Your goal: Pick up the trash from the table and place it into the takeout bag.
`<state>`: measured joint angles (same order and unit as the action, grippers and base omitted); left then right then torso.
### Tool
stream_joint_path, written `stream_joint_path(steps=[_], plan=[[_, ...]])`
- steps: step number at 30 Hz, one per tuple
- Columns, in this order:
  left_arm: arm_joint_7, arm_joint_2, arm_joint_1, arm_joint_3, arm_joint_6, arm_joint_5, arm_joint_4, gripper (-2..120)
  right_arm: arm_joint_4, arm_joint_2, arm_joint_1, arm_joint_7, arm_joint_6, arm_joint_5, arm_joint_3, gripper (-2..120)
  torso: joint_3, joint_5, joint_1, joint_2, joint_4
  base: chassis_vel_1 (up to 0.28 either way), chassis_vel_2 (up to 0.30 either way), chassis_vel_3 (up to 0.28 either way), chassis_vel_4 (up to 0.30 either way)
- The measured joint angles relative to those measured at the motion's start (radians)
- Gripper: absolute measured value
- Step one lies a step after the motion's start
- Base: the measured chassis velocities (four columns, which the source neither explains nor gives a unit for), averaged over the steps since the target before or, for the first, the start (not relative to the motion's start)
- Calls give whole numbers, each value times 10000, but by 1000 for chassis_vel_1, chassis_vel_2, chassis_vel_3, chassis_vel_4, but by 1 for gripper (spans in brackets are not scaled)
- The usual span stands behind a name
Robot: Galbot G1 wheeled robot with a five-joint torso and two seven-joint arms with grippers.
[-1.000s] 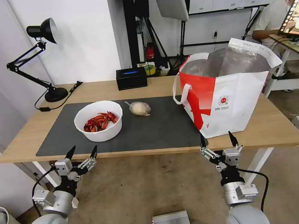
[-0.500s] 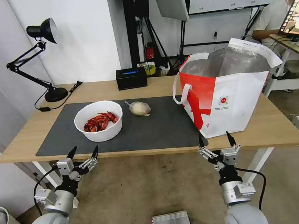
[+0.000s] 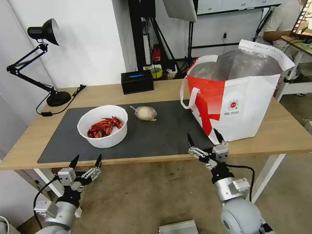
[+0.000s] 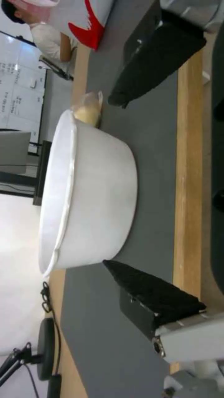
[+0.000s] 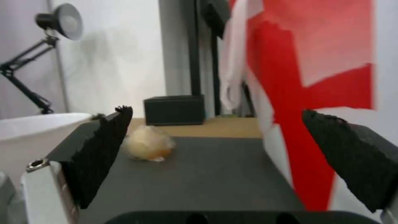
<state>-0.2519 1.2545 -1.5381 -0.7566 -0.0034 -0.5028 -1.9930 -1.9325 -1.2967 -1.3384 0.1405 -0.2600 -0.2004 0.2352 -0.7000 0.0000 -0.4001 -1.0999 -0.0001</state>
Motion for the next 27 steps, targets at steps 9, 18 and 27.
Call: stream_joint_path(steps=[9, 18, 27], plan=[[-153, 131, -228, -339, -126, 0, -174, 100, 853, 137, 1551, -96, 86, -470, -701, 100, 0, 0, 0, 0, 0, 0, 0, 0, 0], [-185, 142, -5, -245, -91, 33, 134, 100, 2572, 185, 3730, -170, 219, -1070, -1450, 100, -1, -1, -1, 1, 1, 0, 0, 0, 0], [-253, 132, 68, -227, -89, 42, 342, 100, 4129, -183, 5342, -230, 298, -1290, -2354, 100, -1, 0, -1, 1, 2, 0, 0, 0, 0]])
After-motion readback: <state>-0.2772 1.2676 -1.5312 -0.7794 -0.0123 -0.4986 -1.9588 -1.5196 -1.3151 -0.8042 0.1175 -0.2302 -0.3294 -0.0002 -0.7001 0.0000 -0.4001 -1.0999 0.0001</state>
